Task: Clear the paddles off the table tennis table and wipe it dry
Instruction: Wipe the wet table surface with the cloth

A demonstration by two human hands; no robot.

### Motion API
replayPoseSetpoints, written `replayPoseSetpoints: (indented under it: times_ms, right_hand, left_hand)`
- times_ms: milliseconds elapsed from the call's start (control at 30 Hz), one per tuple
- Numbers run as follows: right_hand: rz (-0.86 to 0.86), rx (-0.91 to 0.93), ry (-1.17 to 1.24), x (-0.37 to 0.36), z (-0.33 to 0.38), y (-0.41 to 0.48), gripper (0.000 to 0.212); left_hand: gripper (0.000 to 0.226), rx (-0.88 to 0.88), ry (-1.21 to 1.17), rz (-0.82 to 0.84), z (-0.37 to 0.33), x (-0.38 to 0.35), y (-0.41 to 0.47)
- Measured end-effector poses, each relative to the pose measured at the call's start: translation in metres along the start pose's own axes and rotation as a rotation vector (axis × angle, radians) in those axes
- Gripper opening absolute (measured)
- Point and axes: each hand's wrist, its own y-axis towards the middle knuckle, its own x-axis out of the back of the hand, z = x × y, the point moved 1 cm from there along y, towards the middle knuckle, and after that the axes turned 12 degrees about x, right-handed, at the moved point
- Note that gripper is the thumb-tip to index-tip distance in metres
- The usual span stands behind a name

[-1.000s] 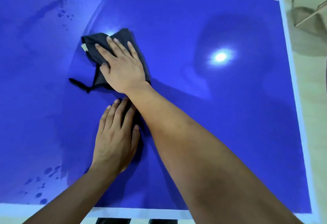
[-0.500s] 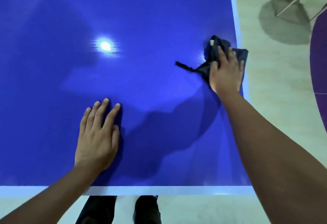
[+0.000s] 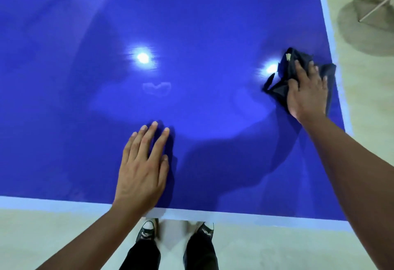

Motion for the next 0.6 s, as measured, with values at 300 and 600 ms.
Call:
replayPoseSetpoints:
  times_ms: [300, 600]
  right_hand:
    - [0.047, 0.341, -0.038, -0.053, 0.261, -0.038, 0.062]
    - [0.171, 0.655, 0.005, -0.089, 0.418, -0.098, 0.06]
  left_hand:
    - [0.055, -0.035, -0.014, 0.005, 0.096, 0.025, -0.072]
    - [0.055, -0.092, -0.001, 0.051, 0.108, 0.026, -0.095]
